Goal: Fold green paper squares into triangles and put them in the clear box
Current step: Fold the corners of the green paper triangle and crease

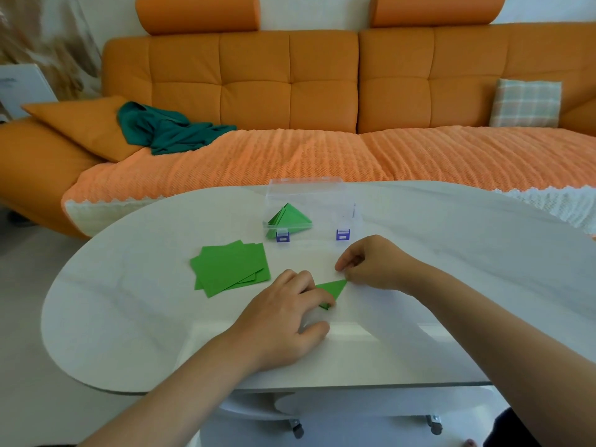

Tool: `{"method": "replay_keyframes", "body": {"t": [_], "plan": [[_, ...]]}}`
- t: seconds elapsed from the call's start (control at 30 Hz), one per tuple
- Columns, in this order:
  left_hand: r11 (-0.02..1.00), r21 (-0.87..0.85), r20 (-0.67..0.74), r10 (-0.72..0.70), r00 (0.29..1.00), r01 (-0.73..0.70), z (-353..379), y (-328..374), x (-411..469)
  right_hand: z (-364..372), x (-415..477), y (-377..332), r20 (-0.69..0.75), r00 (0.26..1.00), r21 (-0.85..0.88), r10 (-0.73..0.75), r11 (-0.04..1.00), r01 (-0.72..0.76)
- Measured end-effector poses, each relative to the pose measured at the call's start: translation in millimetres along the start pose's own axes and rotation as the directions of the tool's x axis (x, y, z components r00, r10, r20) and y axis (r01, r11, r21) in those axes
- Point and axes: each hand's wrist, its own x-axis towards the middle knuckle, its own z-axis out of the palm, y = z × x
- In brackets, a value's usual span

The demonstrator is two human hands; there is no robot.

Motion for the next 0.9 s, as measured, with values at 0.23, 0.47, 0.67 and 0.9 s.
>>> {"method": "replay_keyframes", "body": {"t": [0.23,0.47,0.67,0.9], "plan": [[0.991,0.123,-0.023,-0.052,0.998,0.055,5,12,11,5,-3,0,0.058,0.998,-0.038,-0.038,0.998,0.040],[0.999,0.011,0.024,-0.034,0.999,0.034,0,5,3,3,-2,-4,0.076,0.997,-0.036,-0.027,0.999,0.029],[0.996,-0.084,0.042,-0.009,0.999,0.012,-4,-3,-11,3,-1,-5,0.073,0.997,-0.048,-0.025,0.998,0.029],[0.999,-0.023,0.056,-0.029,0.998,0.031,-7,1,-11,3,-3,-6,0.075,0.997,-0.058,-0.035,0.998,0.039]]}}
